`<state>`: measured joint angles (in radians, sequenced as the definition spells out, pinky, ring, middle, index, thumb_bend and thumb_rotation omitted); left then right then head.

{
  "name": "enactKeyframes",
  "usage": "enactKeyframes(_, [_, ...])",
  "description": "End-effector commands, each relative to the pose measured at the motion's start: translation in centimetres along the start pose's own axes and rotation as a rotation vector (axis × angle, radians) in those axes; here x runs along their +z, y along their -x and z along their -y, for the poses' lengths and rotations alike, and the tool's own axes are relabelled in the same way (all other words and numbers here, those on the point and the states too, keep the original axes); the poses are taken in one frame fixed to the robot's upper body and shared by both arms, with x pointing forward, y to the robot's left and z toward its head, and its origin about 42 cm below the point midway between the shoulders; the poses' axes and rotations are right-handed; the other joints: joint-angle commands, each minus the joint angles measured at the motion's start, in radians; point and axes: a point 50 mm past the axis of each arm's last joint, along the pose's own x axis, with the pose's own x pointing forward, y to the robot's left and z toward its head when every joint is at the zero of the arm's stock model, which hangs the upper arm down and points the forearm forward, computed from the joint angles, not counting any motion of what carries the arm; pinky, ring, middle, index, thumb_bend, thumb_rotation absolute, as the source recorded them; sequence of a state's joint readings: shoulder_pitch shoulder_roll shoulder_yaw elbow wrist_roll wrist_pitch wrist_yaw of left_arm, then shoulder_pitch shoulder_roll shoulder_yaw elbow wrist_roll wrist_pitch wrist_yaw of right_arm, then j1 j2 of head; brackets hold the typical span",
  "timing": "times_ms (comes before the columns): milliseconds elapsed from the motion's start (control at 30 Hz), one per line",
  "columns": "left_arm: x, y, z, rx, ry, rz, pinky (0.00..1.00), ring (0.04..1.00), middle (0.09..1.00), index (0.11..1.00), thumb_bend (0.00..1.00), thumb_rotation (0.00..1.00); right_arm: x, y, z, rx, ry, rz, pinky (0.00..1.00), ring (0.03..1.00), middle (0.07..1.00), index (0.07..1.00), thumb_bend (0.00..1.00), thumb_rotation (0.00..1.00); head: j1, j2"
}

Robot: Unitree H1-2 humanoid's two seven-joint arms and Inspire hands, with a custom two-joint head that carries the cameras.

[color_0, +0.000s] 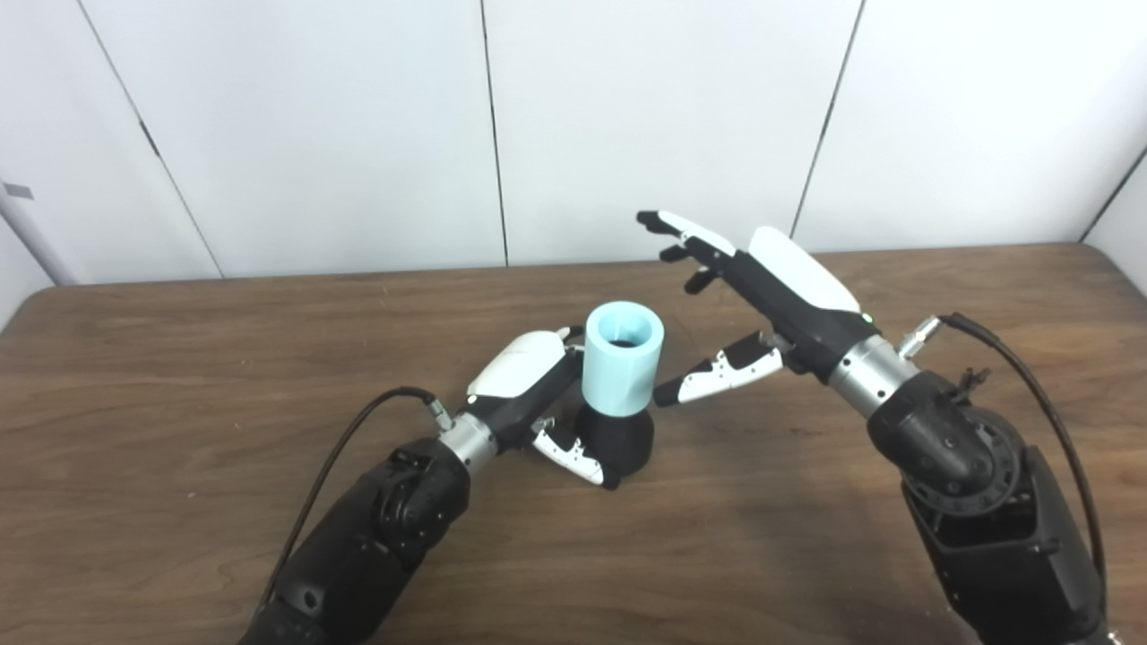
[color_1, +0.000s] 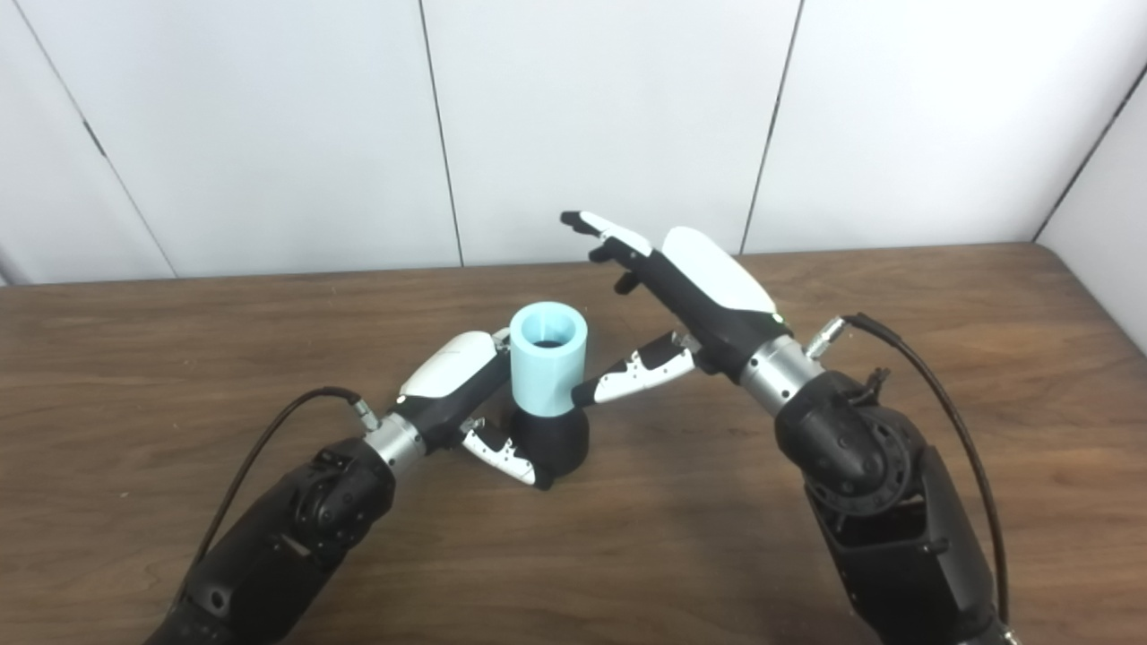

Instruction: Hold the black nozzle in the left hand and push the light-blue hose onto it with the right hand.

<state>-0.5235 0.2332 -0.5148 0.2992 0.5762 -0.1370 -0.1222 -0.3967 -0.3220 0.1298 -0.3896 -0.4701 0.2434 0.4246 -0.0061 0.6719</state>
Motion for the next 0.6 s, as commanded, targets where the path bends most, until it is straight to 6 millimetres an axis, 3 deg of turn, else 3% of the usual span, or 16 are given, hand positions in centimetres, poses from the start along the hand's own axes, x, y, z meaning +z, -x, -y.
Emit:
enactKeyframes(0, [-1.4, 0.9, 1.8, -0.101, -0.031, -0.070, 1.00, 0.585, 0.450, 0.498, 0.53, 0.00, 1.1, 0.2, 1.6, -0.052, 0.007, 0.050, 0.62, 0.817, 0.920, 0.943, 0.71, 0.21, -0.001, 0.002])
enactKeyframes(233, [-1.4, 0.9, 1.7, -0.100, -0.033, -0.071, 1.00, 0.586, 0.451, 0.498, 0.53, 0.00, -0.2, 1.2, 1.6, -0.055, 0.013, 0.001, 0.55, 0.755, 0.885, 0.912, 0.71, 0.16, -0.001, 0.000])
enactKeyframes(300, [-1.4, 0.9, 1.6, -0.099, -0.033, -0.071, 1.00, 0.586, 0.450, 0.498, 0.53, 0.00, -0.7, 1.6, 1.4, -0.060, -0.001, -0.030, 0.52, 0.705, 0.828, 0.848, 0.70, 0.10, -0.001, 0.000])
enactKeyframes(567, [-1.5, 0.9, 1.8, -0.102, -0.026, -0.076, 1.00, 0.586, 0.450, 0.499, 0.53, 0.00, -2.8, 3.3, -1.1, -0.118, -0.148, -0.139, 0.45, 0.601, 0.724, 0.739, 0.67, 0.03, -0.001, -0.007])
